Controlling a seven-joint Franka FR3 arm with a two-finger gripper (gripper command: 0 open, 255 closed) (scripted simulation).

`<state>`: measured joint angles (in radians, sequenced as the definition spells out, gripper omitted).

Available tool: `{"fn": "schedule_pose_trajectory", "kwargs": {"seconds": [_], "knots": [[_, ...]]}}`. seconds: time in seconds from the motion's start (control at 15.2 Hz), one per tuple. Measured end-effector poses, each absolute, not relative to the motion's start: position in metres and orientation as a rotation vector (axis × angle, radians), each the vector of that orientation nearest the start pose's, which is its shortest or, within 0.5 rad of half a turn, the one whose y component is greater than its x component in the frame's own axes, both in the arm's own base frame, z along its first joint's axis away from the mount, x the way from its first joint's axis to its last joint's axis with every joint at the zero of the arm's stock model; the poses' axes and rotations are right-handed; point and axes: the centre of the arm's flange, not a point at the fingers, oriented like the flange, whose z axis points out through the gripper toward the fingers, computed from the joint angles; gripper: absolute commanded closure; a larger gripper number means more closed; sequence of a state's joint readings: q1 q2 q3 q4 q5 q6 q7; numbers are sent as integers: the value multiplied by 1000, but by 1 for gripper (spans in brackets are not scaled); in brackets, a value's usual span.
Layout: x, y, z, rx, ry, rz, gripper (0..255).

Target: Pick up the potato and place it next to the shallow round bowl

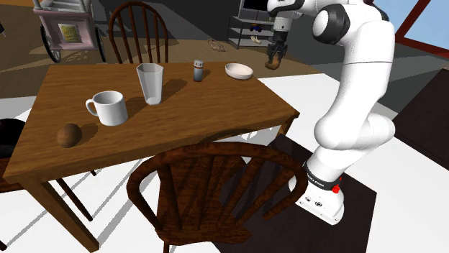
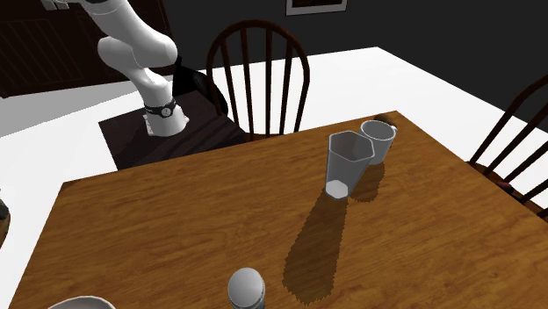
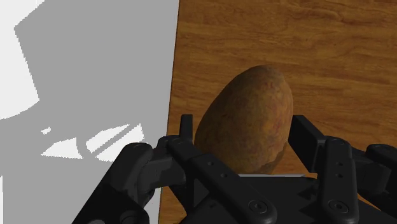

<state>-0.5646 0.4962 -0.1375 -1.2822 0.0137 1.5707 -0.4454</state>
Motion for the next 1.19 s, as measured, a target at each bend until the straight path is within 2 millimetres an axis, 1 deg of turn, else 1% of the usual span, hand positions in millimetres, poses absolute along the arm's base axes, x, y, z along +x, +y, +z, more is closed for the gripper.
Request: {"fn": "schedule_pose_trajectory", "kwargs": {"seconds": [0.13,0.26,0.73,1.19], "knots": [[530,-449,453,-3037,378,306,255],[528,-456,445,-3037,378,307,255],[528,-460,408,-3037,376,307,255],[528,-459,371,-3037,377,307,255]]}}
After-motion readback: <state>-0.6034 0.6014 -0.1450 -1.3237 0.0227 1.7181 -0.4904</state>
